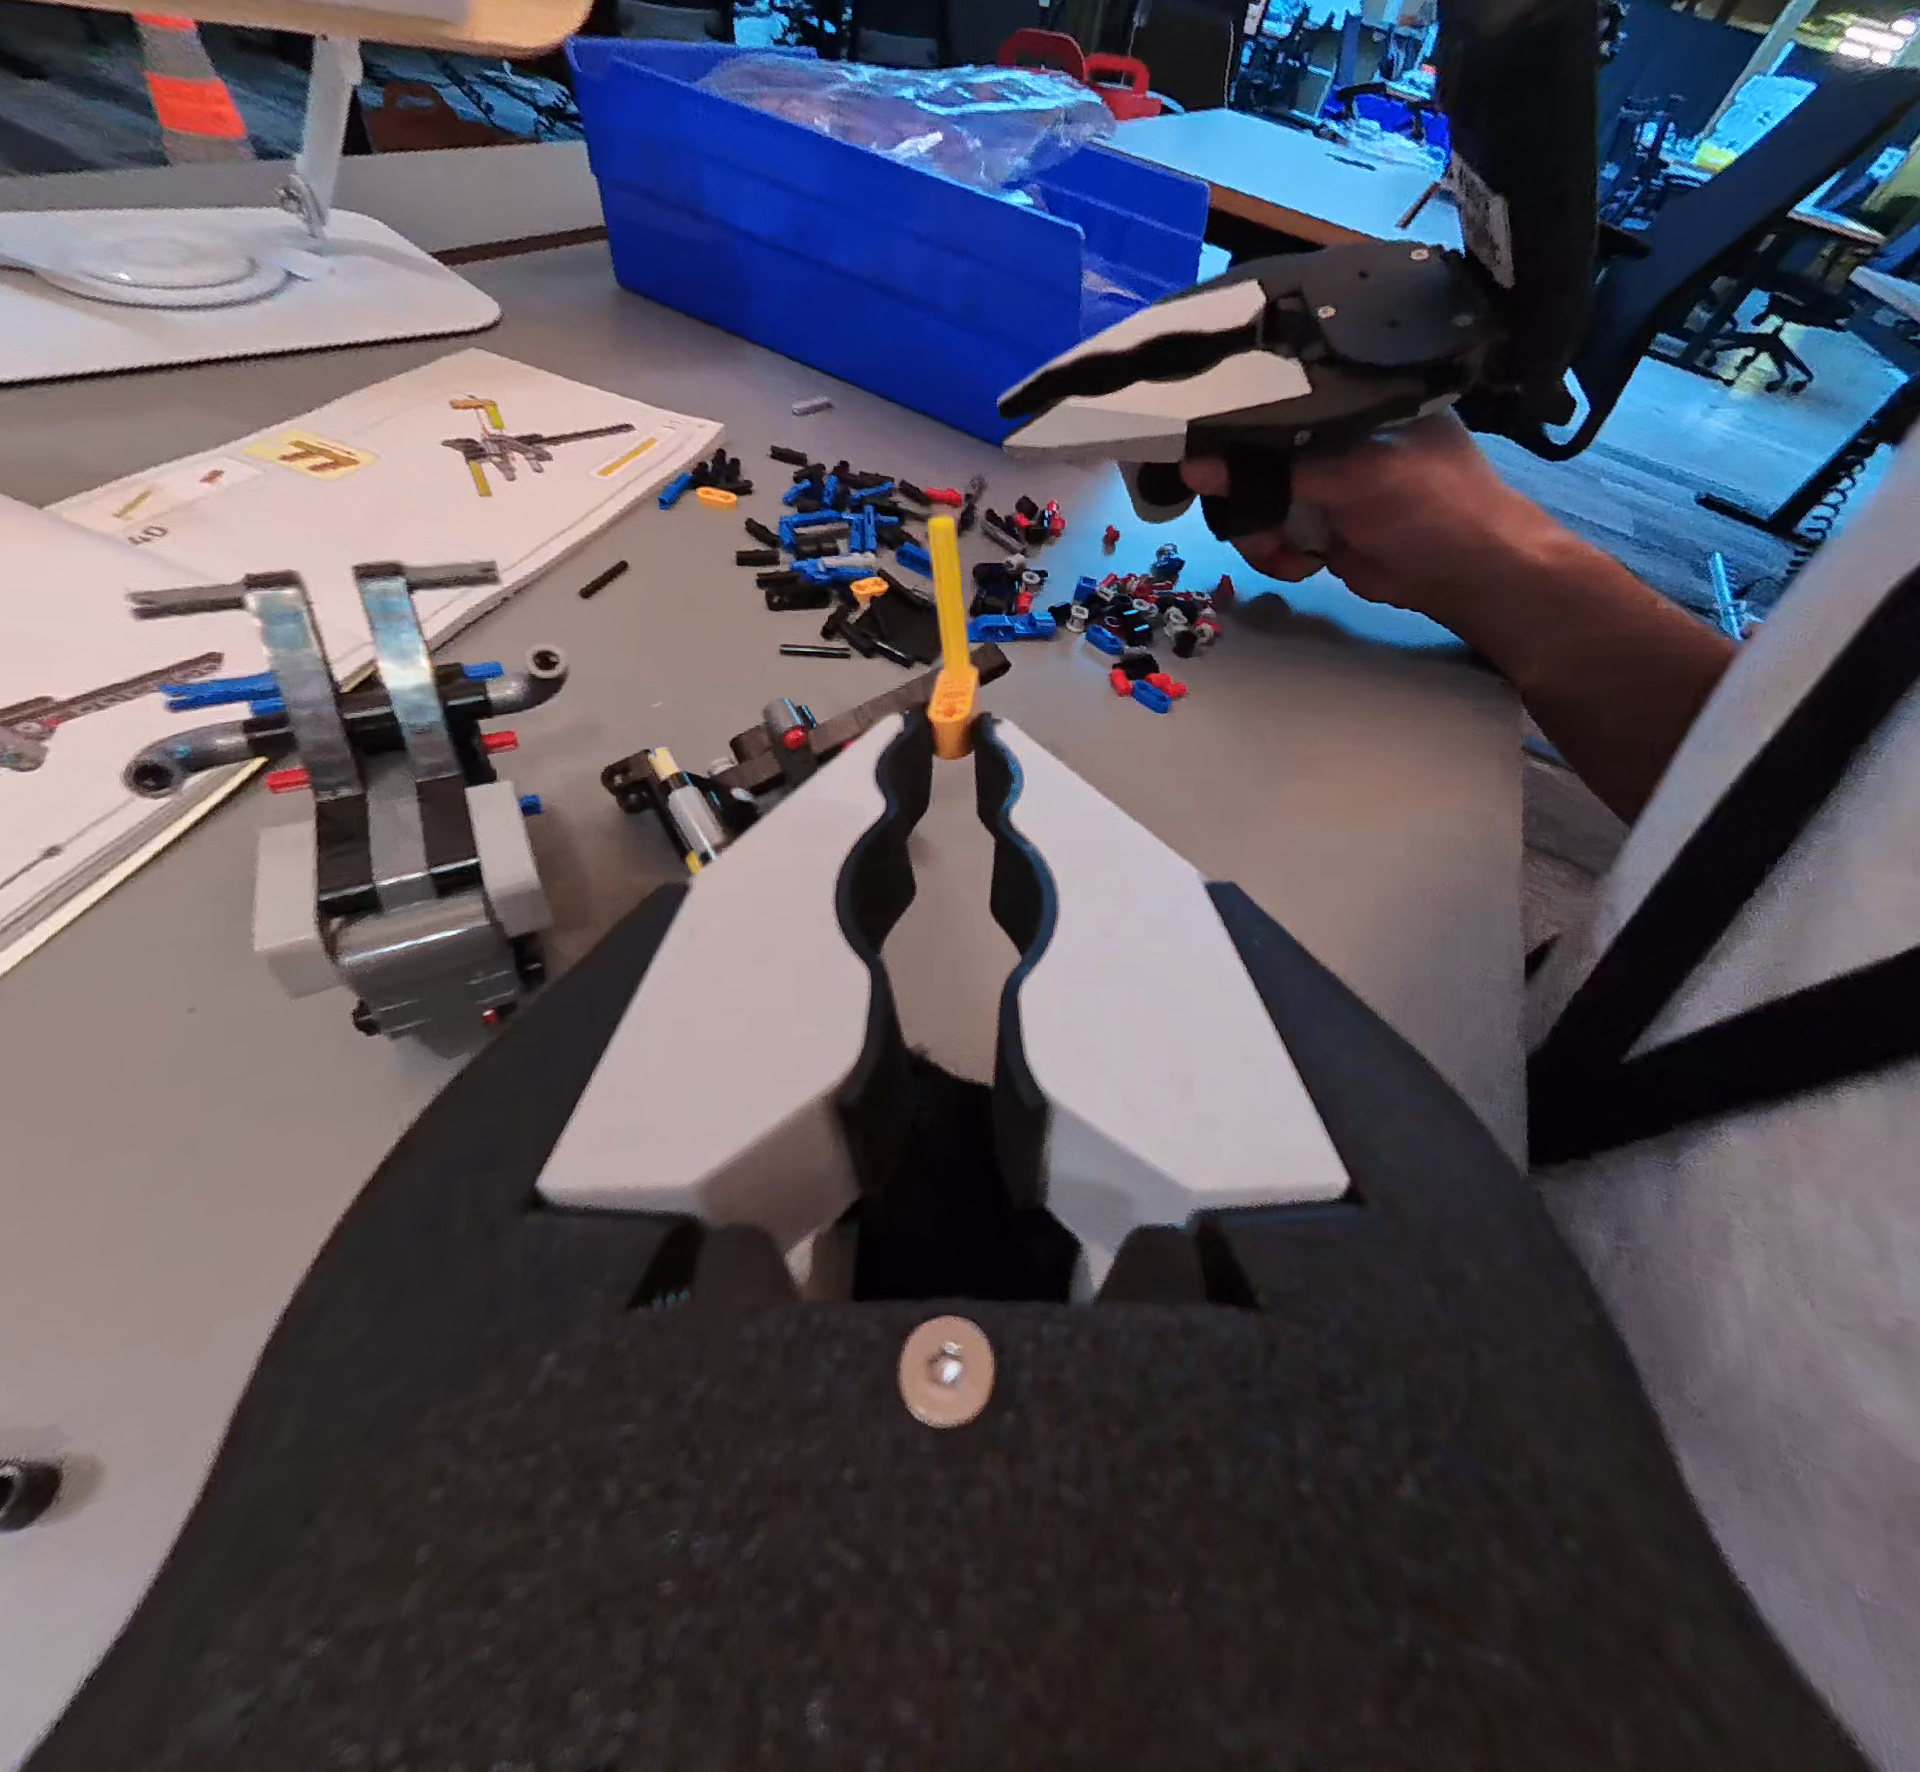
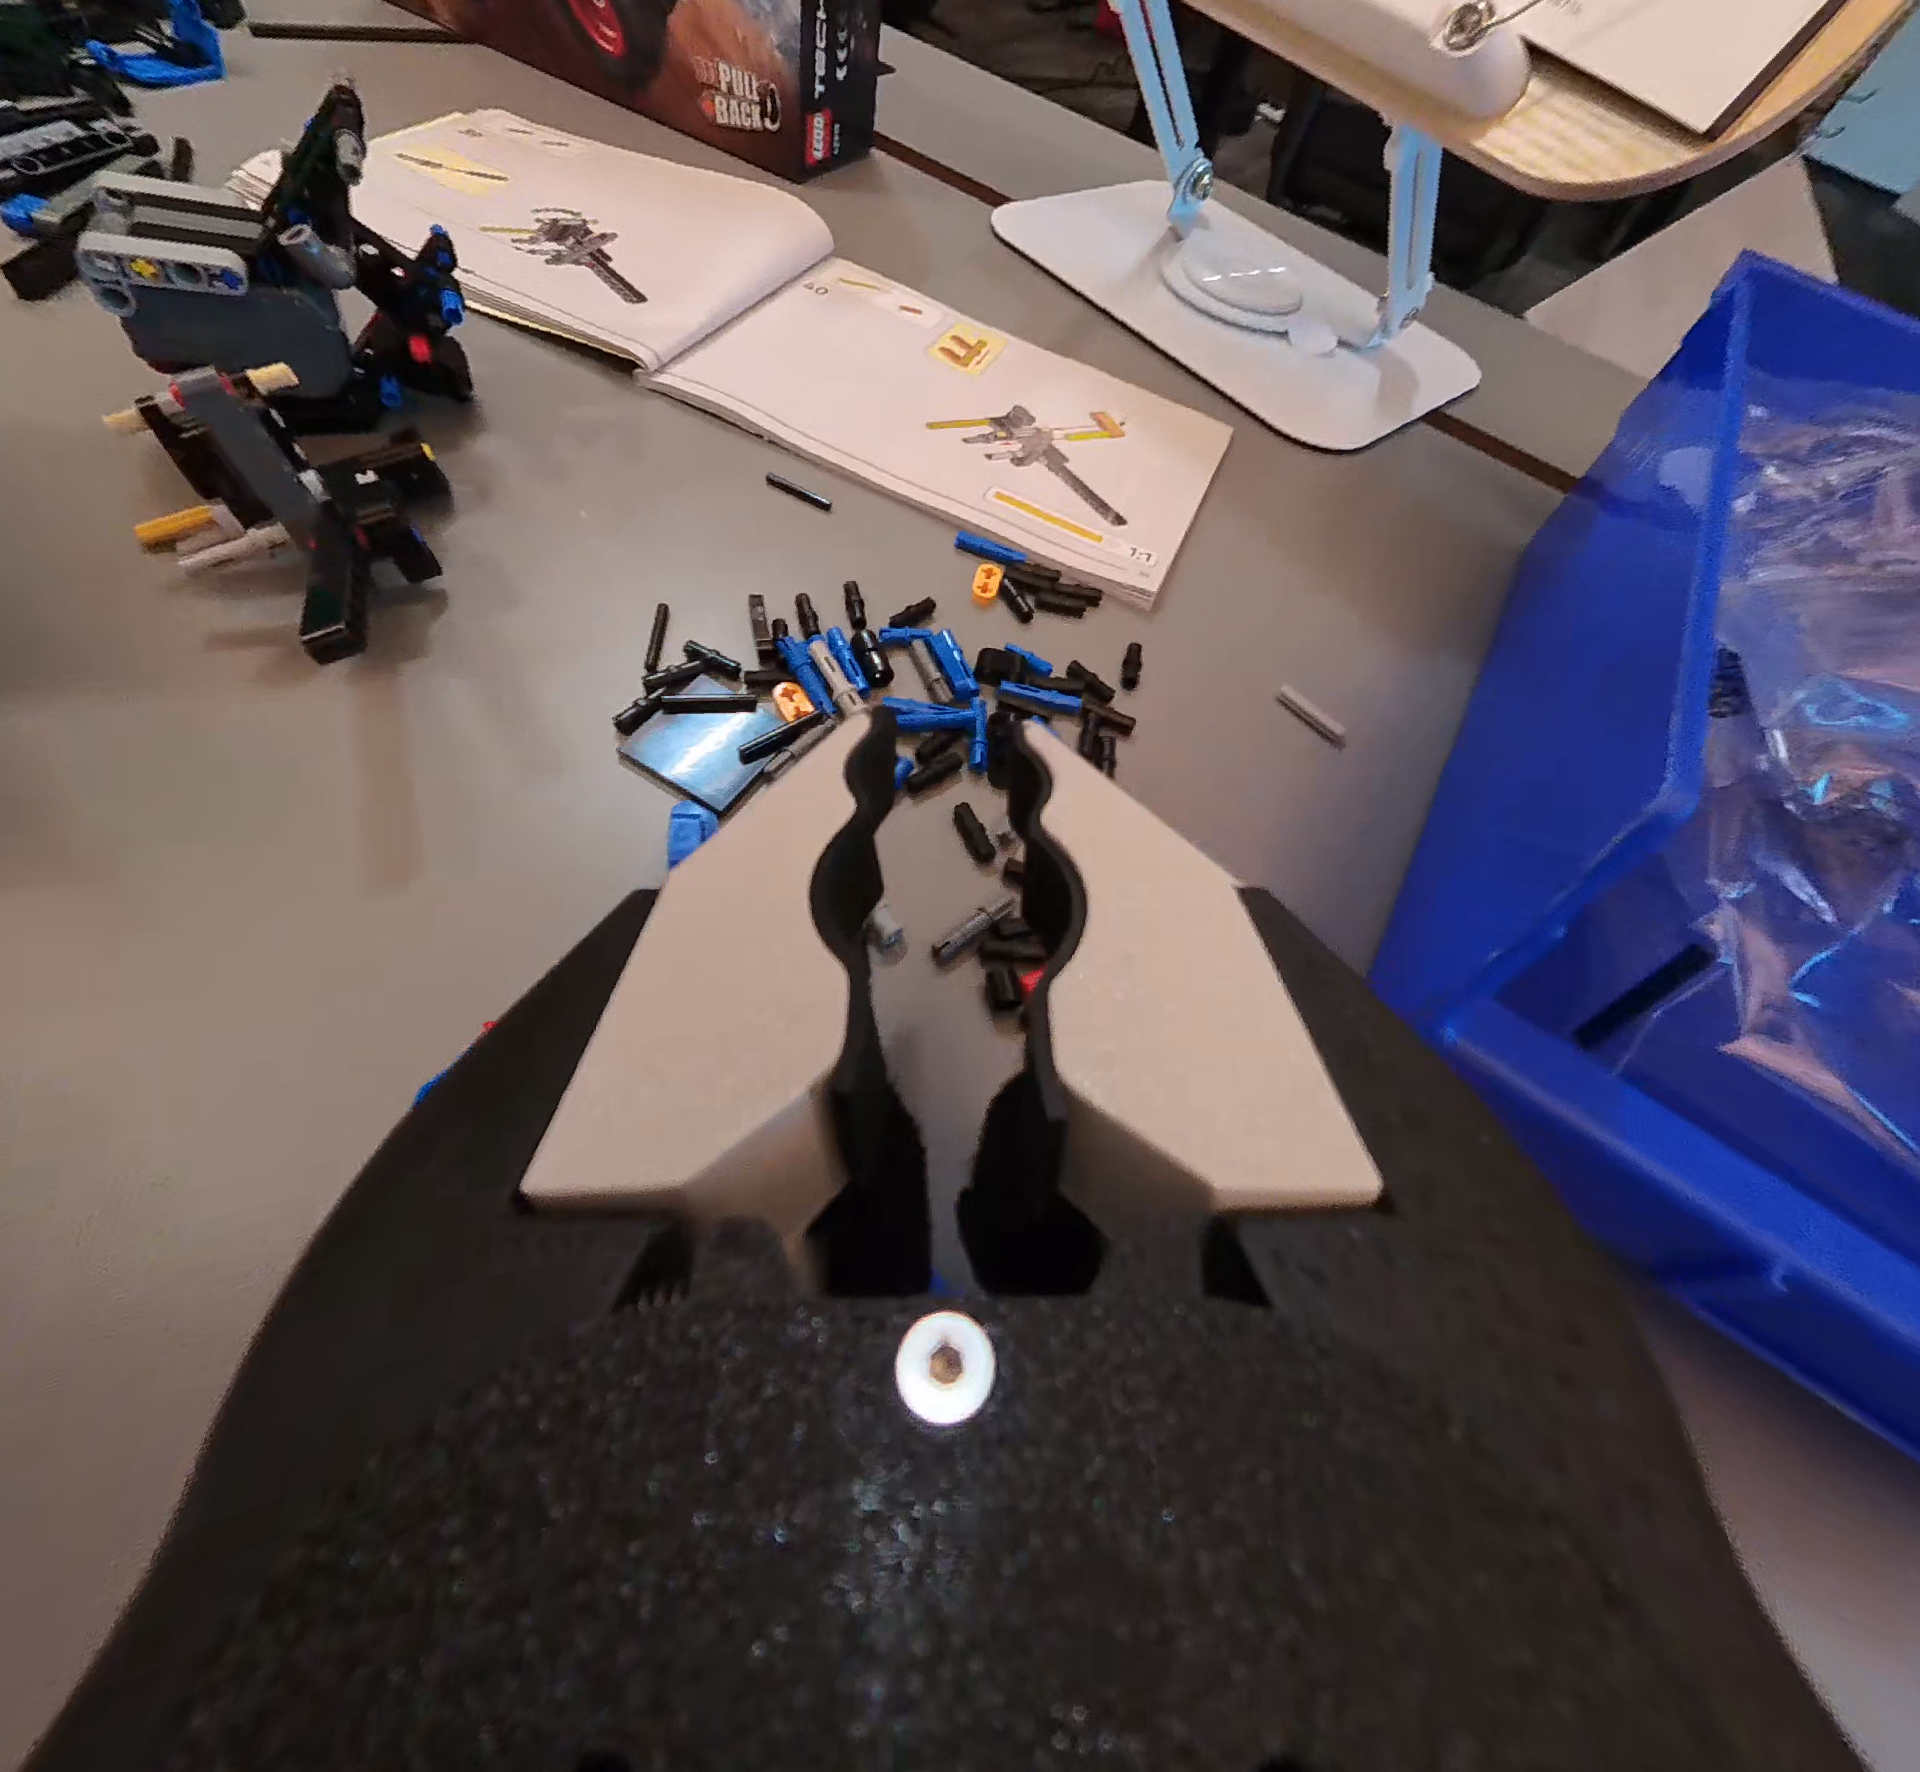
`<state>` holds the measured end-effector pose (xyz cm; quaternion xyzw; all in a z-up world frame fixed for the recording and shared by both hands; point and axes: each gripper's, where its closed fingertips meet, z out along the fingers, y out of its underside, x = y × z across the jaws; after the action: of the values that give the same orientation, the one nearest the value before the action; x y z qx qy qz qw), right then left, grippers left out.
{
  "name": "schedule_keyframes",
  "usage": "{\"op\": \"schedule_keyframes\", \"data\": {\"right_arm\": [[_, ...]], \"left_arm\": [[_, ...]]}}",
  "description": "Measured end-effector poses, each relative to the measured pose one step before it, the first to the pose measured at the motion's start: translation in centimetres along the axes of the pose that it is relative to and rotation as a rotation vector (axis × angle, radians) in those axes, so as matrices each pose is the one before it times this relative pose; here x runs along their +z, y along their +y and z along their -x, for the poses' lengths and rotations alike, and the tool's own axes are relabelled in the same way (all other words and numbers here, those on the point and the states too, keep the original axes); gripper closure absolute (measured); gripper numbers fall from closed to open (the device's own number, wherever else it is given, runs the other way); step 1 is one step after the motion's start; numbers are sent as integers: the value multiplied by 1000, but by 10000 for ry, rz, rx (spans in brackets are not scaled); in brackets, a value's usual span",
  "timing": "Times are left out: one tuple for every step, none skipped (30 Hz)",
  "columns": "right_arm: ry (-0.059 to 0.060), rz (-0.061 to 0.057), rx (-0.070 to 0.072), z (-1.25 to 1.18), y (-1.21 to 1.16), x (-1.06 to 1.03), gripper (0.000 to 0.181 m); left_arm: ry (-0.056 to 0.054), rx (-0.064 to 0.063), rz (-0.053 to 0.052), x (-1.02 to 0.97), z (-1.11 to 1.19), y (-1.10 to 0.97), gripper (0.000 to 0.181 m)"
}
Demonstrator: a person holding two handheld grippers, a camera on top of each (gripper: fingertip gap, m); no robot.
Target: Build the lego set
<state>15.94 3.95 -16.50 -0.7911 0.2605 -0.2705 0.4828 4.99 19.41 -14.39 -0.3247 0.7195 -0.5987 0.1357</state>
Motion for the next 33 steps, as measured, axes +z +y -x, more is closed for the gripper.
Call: {"op": "schedule_keyframes", "data": {"right_arm": [[-110, 13, 78, 103, 19, 10, 161], [-83, 3, 55, 71, 17, 0, 161], [-82, -2, 32, 93, -5, -2, 162], [-49, -23, 14, 53, -53, -2, 162], [-10, -19, -8, 5, -50, 18, 163], [-2, 19, -27, -8, -13, 48, 164], [-14, 28, -37, 33, -28, 69, 164], [-34, 8, -42, 95, -89, 42, 164], [-30, -23, -59, 126, -145, 23, 165], [13, -57, -77, 95, -192, -25, 165], [40, -70, -95, 77, -152, -42, 166], [37, -20, -104, 80, -9, -24, 167], [47, 46, -104, 44, 147, 22, 168], [55, 100, -94, 7, 257, 42, 168], [49, 103, -81, 11, 258, 24, 168], [65, 44, -66, -12, 162, -25, 168], [58, 8, -47, -10, 118, -53, 168], [12, 3, -24, 51, 91, -44, 169], [-17, 11, -6, 75, 97, -22, 169], [-17, 35, 7, 63, 123, -6, 169], [5, 20, 6, 10, 78, -7, 169], [11, -15, -3, -10, 14, -20, 169], [-2, -2, 1, -14, 8, 13, 169], [-14, 10, 17, 1, 1, 16, 169], [-20, 2, 9, 29, -24, 33, 169], [-4, -7, -22, 28, -35, 12, 169], [8, -2, -50, 31, -16, 9, 169], [10, -6, -60, 42, -24, 5, 169], [1, -6, -47, 60, -17, 15, 169], [-26, -5, -32, 69, -24, 31, 169], [-49, -46, -51, 116, -105, -3, 169], [-134, -154, -117, 302, -292, -49, 169], [-292, -257, -216, 672, -486, -91, 166]], "left_arm": [[79, -5, 124, 163, -73, 163, 175], [57, 48, 73, 114, -110, 91, 175], [35, 97, 21, 79, -120, 21, 175], [10, 109, 9, 62, -109, 6, 175], [-24, 81, 40, 69, -46, 53, 175], [-42, 39, 60, 67, 16, 76, 175], [-45, 22, 26, 25, 35, 41, 175], [-18, 22, -12, -2, -5, -16, 175], [24, 14, -27, -38, -47, -39, 175], [35, 7, -43, -53, -55, -45, 175], [34, 3, -61, -75, -48, -84, 175], [53, -2, -49, -67, -61, -54, 175], [19, -2, -55, -82, -38, -64, 175], [-49, 17, -100, -106, 32, -127, 175], [-56, 24, -94, -109, 33, -120, 175], [-31, 0, -12, -61, 0, 7, 175], [-46, -20, 50, -27, 26, 93, 175], [-100, -11, 56, -2, 96, 95, 175], [-80, 4, 71, -4, 59, 117, 175], [-17, 45, 48, -27, -49, 81, 175], [8, 54, -27, -34, -72, -20, 175], [-20, -3, -20, -10, 30, -32, 175], [-9, -55, 23, 20, 64, 30, 175], [16, -56, 24, 15, 40, 19, 175], [13, -46, 2, -1, 28, 1, 175], [-35, -37, -43, -43, 93, -62, 175], [-38, -26, -59, -56, 75, -73, 175], [-13, -35, -31, -36, 51, -48, 175], [-9, -60, -14, -14, 83, -21, 175], [24, -80, -20, -21, 57, -34, 175], [95, -129, -62, -72, 15, -92, 175], [63, -222, -153, -176, 158, -216, 175], [82, -291, -240, -258, 213, -340, 175]]}}
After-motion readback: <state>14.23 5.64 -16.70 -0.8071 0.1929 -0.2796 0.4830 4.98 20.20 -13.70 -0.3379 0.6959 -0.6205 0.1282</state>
